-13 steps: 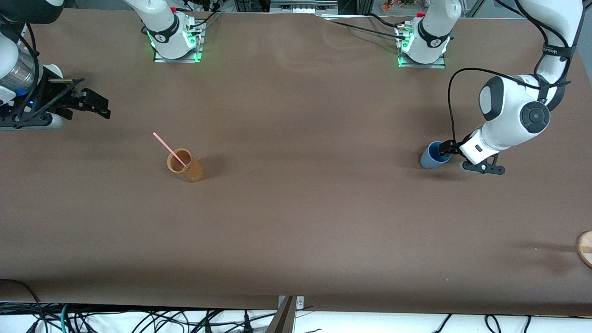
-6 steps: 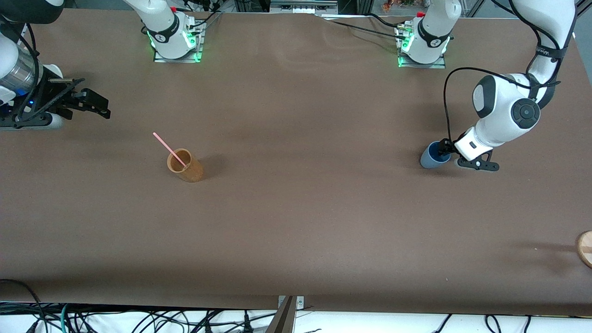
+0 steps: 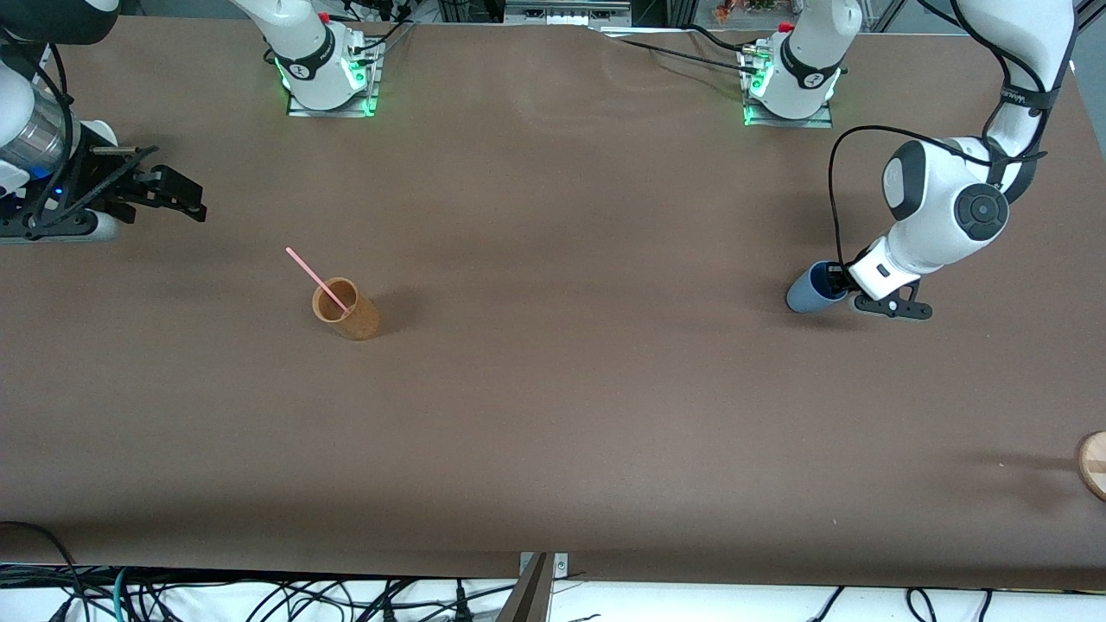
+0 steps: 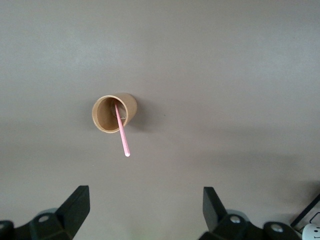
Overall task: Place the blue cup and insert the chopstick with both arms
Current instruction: 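Carry the blue cup with the left gripper toward the tan cup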
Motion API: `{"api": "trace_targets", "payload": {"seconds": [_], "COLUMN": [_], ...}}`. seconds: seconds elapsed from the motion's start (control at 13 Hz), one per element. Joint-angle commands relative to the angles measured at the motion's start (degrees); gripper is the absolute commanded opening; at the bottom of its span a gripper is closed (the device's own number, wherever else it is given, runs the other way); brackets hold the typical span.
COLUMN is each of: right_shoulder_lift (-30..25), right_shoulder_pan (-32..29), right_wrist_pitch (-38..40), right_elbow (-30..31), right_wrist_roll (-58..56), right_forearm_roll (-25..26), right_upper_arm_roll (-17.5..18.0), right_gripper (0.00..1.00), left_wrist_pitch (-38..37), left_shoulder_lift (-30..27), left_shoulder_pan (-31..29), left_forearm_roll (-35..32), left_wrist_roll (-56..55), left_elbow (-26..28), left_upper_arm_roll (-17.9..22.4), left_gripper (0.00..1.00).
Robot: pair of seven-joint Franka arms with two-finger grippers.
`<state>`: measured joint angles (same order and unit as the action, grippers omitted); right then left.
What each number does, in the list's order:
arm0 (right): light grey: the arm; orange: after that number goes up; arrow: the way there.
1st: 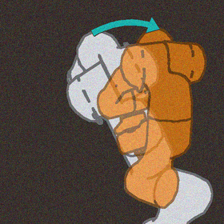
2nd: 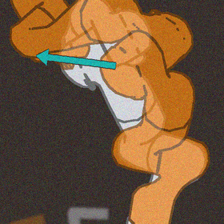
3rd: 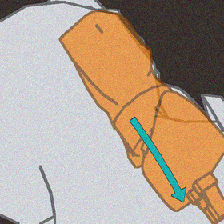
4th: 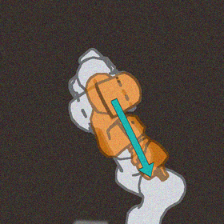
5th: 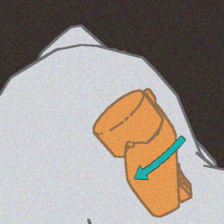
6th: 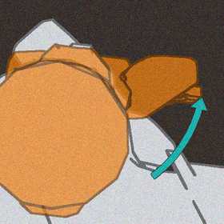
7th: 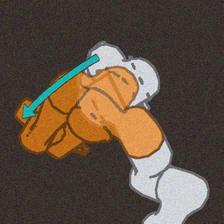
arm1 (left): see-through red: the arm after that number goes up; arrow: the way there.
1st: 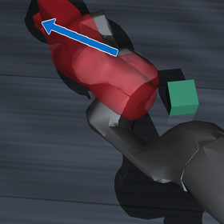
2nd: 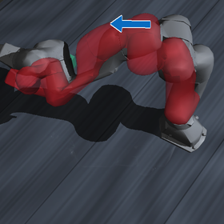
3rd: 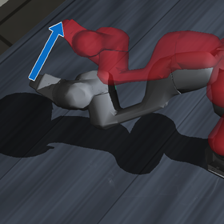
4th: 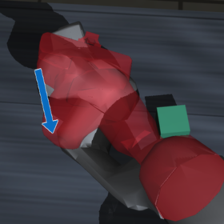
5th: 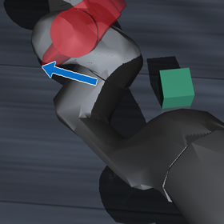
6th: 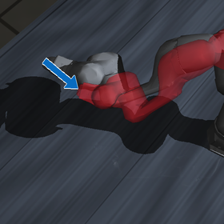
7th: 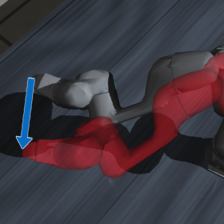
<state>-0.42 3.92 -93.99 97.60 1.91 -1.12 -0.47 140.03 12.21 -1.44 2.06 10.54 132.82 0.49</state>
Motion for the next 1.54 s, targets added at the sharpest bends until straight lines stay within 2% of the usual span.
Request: {"api": "trace_targets", "payload": {"seconds": [0.0,0.15,0.31,0.54,0.92,1.15,1.46], "right_shoulder_lift": [-0.2,-0.2,-0.1,-0.1,-0.1,0.1,0.2], "right_shoulder_pan": [-0.5,-0.5,-0.5,-0.2,-0.2,-0.4,-0.4], "right_wrist_pitch": [0.0,0.0,0.0,0.0,0.0,0.1,0.1], "right_elbow": [0.0,-0.1,-0.2,-0.5,-0.6,-0.6,-0.6], "right_wrist_roll": [-0.2,-0.2,-0.2,-0.2,-0.3,-0.5,-0.6], "right_forearm_roll": [0.5,0.5,0.5,0.8,0.4,0.4,0.3], "right_upper_arm_roll": [0.4,0.4,0.4,0.5,0.5,0.5,0.4], "right_gripper": [1.0,1.0,1.0,1.0,1.0,1.0,1.0], "left_wrist_pitch": [-2.7,-9.3,-15.9,-19.2,-33.2,-33.2,-32.5], "left_shoulder_lift": [-1.4,-1.7,-1.7,-0.3,12.6,19.8,30.9], "left_shoulder_pan": [0.1,0.7,3.9,11.1,23.8,31.7,38.2], "left_forearm_roll": [-0.9,-0.7,1.4,3.6,3.8,5.8,7.6], "left_wrist_roll": [-0.3,-0.3,-0.5,-7.8,-29.7,-40.6,-46.7], "left_elbow": [-0.4,-5.1,-11.7,-19.8,-45.2,-51.7,-65.1], "left_upper_arm_roll": [0.5,0.3,0.2,0.1,0.1,0.0,0.0], "left_gripper": [0.0,0.0,0.0,0.0,0.0,0.0,0.0]}}
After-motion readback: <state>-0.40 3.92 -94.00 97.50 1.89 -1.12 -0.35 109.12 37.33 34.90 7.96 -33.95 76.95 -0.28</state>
